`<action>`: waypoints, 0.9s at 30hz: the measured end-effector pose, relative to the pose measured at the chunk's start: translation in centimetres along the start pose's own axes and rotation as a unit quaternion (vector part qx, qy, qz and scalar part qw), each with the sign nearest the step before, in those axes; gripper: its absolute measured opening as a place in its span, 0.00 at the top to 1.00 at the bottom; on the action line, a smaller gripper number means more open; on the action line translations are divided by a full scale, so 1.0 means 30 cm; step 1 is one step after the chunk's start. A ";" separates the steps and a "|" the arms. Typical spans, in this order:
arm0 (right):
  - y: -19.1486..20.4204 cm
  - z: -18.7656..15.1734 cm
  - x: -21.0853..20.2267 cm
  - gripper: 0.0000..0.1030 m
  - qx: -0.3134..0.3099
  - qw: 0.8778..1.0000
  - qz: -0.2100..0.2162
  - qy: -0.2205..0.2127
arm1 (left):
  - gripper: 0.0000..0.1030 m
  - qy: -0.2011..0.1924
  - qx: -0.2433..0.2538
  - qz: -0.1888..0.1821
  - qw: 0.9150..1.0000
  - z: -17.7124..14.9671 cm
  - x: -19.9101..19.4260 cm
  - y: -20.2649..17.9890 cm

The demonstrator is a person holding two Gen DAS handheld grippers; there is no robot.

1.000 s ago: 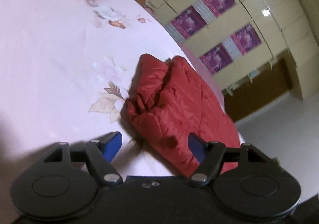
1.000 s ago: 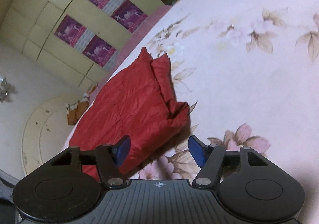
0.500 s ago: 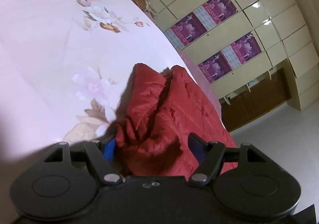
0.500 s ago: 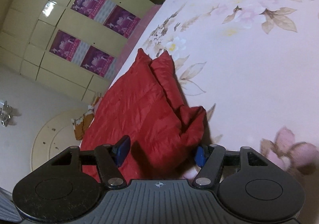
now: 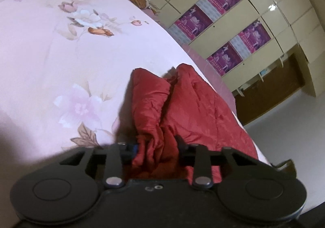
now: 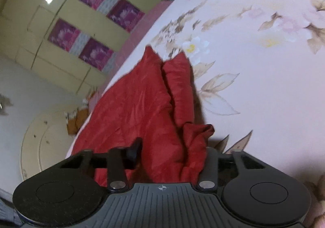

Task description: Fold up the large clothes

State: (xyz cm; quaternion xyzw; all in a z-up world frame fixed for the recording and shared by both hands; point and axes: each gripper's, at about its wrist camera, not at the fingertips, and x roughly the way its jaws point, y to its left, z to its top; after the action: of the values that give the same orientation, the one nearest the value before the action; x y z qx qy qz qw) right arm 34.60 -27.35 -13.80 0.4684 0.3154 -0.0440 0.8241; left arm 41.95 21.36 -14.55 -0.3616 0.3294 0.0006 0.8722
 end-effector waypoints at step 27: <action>-0.068 -0.002 -0.328 0.82 -0.070 0.997 0.005 0.045 | 0.78 -0.012 -0.001 0.033 0.999 -0.291 -0.386 -0.081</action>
State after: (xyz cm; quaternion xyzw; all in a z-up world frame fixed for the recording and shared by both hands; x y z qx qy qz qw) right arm 25.98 -30.65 -9.82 0.4123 0.3519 0.0035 0.8403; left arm 28.45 16.79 -10.90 -0.3514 0.3309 0.0338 0.8751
